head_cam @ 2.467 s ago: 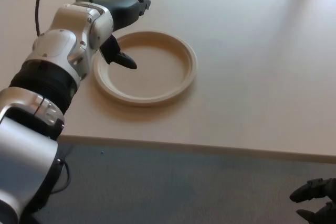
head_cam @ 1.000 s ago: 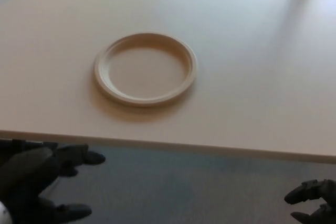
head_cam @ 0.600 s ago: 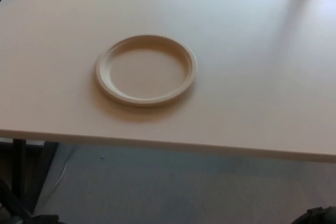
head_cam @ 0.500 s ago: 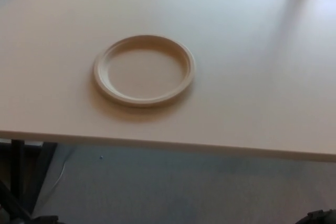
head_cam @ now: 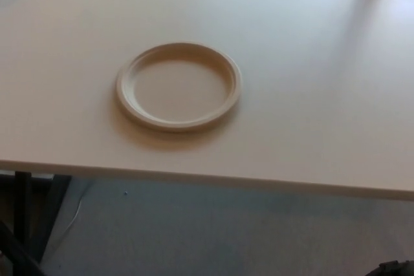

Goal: A person passes a plate to the robot and the robot grabs it with its left hand and places it at the centre of the table infront of it

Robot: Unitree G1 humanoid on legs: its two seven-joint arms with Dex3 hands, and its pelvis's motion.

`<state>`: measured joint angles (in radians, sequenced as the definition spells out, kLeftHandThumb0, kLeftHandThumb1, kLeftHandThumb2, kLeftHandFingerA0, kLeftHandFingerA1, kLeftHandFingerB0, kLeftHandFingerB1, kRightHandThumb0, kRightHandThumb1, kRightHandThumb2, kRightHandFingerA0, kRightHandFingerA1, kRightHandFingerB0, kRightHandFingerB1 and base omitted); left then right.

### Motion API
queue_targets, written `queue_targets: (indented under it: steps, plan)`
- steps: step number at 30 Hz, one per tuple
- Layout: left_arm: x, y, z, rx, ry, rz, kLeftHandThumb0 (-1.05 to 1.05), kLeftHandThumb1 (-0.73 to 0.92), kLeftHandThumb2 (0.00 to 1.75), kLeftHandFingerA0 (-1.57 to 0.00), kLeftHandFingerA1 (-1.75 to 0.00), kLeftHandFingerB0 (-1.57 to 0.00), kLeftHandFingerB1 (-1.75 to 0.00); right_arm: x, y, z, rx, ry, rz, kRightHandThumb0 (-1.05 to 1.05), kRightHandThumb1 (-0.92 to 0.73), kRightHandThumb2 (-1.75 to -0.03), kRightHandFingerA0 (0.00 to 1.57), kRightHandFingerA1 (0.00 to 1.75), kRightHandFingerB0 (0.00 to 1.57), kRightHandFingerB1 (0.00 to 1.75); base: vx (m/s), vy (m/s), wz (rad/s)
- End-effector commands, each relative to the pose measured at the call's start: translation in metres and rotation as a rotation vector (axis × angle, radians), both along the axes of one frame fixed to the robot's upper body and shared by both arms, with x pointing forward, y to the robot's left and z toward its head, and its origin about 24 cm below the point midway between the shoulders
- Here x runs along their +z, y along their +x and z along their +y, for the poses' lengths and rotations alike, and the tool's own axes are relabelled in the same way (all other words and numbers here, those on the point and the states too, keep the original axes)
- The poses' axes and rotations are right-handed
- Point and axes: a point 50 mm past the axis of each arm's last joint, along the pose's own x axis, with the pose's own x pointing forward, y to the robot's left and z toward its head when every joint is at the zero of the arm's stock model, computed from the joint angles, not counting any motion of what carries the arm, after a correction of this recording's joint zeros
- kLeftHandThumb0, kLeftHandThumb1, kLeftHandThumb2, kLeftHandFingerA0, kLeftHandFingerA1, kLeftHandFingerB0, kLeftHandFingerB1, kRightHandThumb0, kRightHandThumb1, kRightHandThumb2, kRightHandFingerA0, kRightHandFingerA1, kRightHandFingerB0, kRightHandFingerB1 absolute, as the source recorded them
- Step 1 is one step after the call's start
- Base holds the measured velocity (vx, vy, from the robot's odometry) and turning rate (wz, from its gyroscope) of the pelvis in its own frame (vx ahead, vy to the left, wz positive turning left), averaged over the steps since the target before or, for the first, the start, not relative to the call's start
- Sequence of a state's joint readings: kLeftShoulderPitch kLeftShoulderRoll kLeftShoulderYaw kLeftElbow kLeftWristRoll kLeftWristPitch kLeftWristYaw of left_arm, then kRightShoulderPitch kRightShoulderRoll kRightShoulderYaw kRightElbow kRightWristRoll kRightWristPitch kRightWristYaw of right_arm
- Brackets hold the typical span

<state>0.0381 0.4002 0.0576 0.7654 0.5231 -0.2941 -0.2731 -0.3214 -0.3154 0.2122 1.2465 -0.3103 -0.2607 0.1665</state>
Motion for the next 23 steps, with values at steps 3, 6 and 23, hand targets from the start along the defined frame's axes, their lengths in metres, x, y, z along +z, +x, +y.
queue_targets:
  steps: [3, 6, 23]
  plan:
    - [-0.003, 0.001, 0.026, 0.201, -0.003, -0.035, -0.71, 0.65, 0.65, -0.41, -0.37, -0.31, -0.33, 0.005, 0.0, -0.011, 0.002, -0.031, 0.019, -0.63, -0.53, -0.99, 0.44, 0.69, 0.38, 0.61, 0.0, 0.0, 0.0]
    - [-0.002, 0.005, 0.026, 0.201, -0.016, -0.047, -0.7, 0.66, 0.66, -0.4, -0.37, -0.3, -0.33, 0.008, 0.006, -0.012, 0.007, -0.046, 0.021, -0.6, -0.7, -0.6, 0.43, 0.63, 0.42, 0.52, 0.0, 0.0, 0.0]
    - [0.002, 0.016, 0.026, 0.218, -0.08, -0.059, -0.63, 0.7, 0.62, -0.47, -0.37, -0.34, -0.32, 0.021, 0.024, -0.011, 0.01, -0.042, -0.013, -0.61, -0.7, -0.62, 0.4, 0.64, 0.4, 0.54, 0.0, 0.0, 0.0]
